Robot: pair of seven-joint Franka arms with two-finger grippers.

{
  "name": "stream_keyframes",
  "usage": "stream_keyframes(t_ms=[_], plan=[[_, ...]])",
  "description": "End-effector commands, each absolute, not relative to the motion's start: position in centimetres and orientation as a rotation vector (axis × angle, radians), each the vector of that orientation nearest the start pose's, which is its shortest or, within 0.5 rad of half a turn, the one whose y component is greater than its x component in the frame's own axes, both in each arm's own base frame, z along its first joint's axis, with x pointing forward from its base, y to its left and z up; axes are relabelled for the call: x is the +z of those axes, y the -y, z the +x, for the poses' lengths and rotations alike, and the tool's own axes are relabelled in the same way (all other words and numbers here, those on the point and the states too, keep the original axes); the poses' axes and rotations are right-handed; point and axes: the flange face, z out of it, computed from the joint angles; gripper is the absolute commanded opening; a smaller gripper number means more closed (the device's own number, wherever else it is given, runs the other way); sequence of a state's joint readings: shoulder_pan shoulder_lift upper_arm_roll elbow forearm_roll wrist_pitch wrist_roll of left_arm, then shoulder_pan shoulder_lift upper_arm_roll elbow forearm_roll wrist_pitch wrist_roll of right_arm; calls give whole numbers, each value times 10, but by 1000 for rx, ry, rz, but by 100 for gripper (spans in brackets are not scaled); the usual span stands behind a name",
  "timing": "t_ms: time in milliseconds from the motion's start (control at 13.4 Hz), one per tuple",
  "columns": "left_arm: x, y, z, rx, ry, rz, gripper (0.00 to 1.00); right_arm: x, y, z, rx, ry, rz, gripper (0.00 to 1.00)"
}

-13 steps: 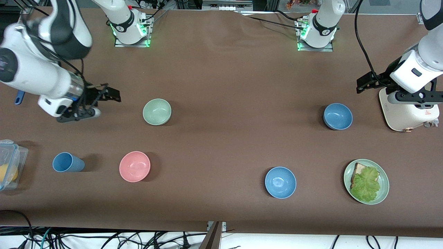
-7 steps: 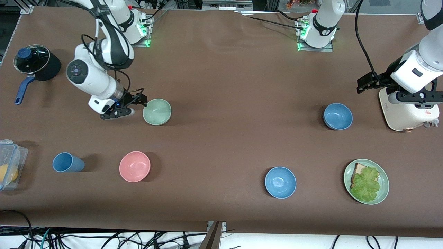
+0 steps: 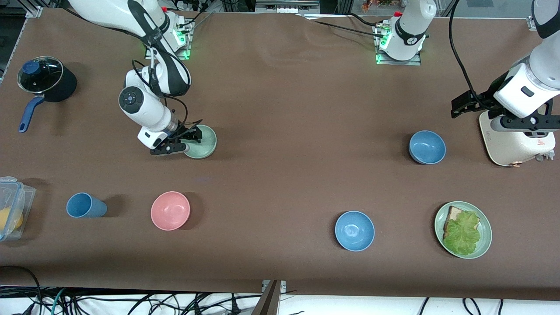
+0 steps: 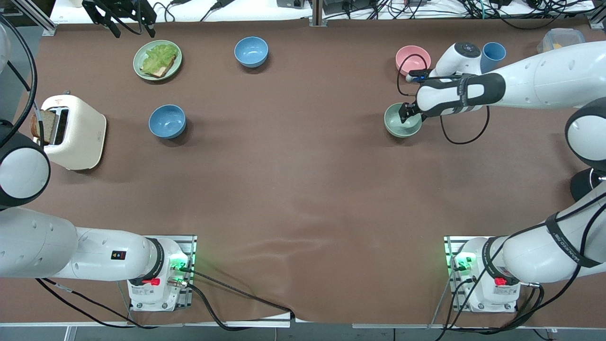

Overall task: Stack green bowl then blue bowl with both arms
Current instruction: 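Reach the right gripper to the mint-green bowl rim and grasp it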

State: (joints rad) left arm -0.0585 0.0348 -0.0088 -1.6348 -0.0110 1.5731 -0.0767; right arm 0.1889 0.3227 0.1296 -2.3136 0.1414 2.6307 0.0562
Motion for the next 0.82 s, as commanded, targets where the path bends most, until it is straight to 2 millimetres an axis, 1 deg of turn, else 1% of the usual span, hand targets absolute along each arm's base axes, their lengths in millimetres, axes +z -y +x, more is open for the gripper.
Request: stream_keyframes(t_ms=[0,74,149,223,372,447,521,596,670,745], plan=[[581,39,562,160,25,-3154,100,205,-164,497,24,169,-3023,19],[581,39,562,160,25,-3154,100,206,-164,499,26,154,-3022,0],[581,39,562,160,25,-3154,100,211,-165,502,18,97,-3024,0],[581,40,562,160,23,-3154,100,218,-168,505,36,75,-3024,0],[581,39,562,160,25,-3154,100,247,-187,523,86,63,-3018,0],[581,39,562,160,25,-3154,100,269,-204,535,115,44,-3014,0],[581,39,562,160,25,-3154,100,290,-225,545,135,20,-3011,0],[581,39,562,160,25,-3154,100,307,-249,553,132,-20,-3006,0],[581,39,562,160,25,-3154,100,311,-276,562,125,-67,-2997,0],[581,39,562,160,25,-3154,100,314,-311,566,110,-115,-2985,0]])
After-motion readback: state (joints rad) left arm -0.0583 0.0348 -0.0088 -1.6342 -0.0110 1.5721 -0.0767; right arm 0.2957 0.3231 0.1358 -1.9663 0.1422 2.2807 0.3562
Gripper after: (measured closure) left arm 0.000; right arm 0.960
